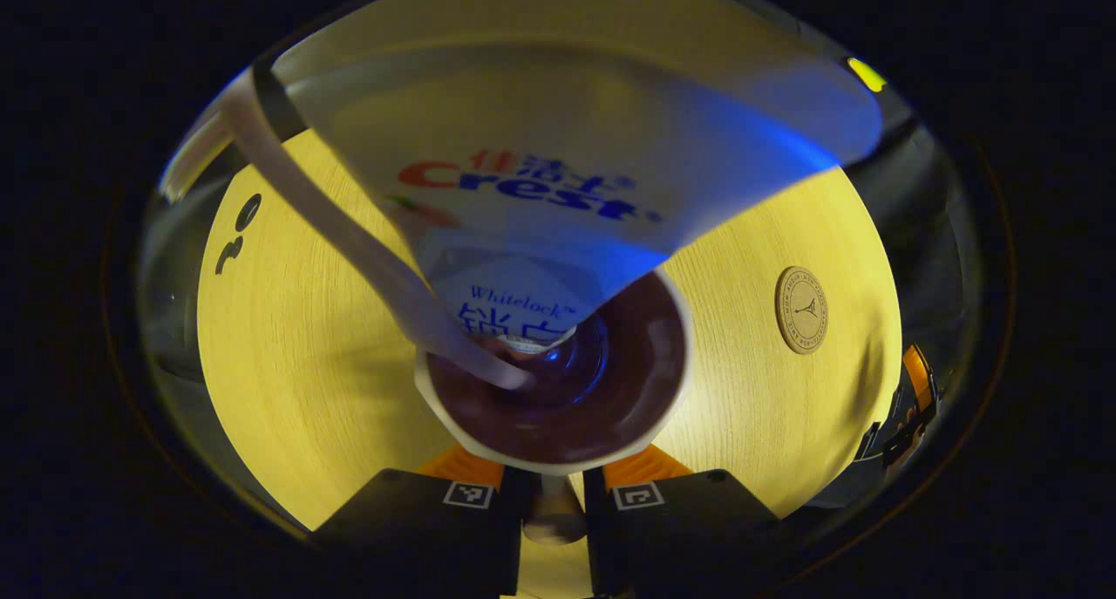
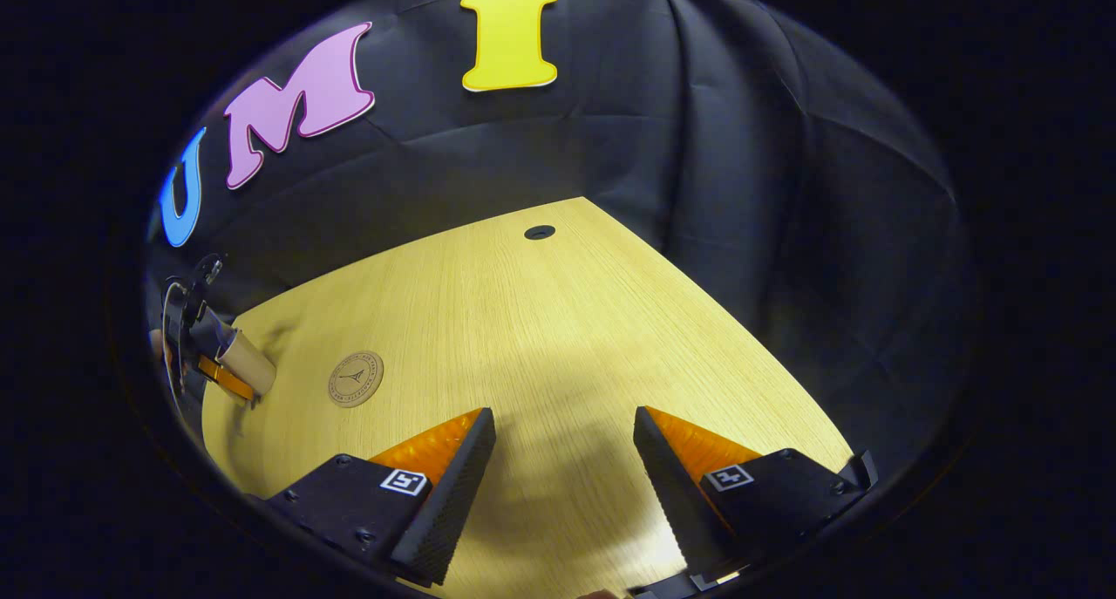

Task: Put the toothbrush and toothpaste on the desktop into the cup, then pick up the cup and place it on the coaster on the desktop.

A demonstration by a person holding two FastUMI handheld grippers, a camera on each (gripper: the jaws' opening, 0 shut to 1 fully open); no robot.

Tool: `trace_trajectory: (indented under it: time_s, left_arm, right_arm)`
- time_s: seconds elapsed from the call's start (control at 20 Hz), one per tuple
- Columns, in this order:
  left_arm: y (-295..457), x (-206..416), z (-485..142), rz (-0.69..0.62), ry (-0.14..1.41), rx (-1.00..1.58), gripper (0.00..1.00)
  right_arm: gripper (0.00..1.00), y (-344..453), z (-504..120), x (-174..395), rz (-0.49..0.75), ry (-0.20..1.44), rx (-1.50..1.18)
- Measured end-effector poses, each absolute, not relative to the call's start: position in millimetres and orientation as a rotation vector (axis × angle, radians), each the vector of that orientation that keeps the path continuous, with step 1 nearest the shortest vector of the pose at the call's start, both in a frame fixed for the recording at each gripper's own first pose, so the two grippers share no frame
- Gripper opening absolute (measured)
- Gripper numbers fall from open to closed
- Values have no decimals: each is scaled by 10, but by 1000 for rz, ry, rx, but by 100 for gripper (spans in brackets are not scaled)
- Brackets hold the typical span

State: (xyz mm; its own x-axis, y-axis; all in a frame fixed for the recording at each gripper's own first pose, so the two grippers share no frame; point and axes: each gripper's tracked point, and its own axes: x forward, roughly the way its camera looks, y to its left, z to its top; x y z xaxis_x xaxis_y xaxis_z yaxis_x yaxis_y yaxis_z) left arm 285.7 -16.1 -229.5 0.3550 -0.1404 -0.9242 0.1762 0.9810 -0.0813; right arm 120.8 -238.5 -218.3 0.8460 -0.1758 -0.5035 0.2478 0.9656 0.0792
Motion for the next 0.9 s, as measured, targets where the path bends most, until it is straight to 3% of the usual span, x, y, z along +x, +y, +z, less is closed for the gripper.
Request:
trace_trajectory:
  time_s: [0.1, 0.15, 0.2, 0.35, 0.6, 0.65, 0.7, 0.75, 0.9]
  left_arm:
    - [-143, 2856, -2298, -195, 1192, 42, 38]
    - [-143, 2865, -2294, -184, 1188, 40, 33]
    - [-155, 2864, -2299, -178, 1184, 41, 36]
    - [-162, 2867, -2286, -169, 1165, 30, 30]
    - [-120, 2843, -2245, -139, 1146, 13, 35]
    - [-106, 2852, -2193, -142, 1134, 16, 30]
    - [-118, 2850, -2144, -148, 1124, 22, 35]
    - [-124, 2846, -2099, -156, 1117, 38, 30]
    - [-183, 2790, -1933, -195, 1108, 93, 30]
  right_arm:
    - [99, -2395, -2197, 1198, -227, 521, 142]
    - [99, -2400, -2198, 1192, -227, 522, 142]
    - [98, -2402, -2206, 1186, -228, 524, 141]
    - [99, -2392, -2211, 1176, -227, 526, 134]
    - [98, -2383, -2213, 1160, -223, 531, 123]
    - [99, -2390, -2205, 1163, -223, 529, 122]
    - [99, -2400, -2208, 1164, -222, 529, 122]
    - [99, -2404, -2211, 1158, -222, 531, 124]
    - [99, -2402, -2250, 1142, -223, 544, 142]
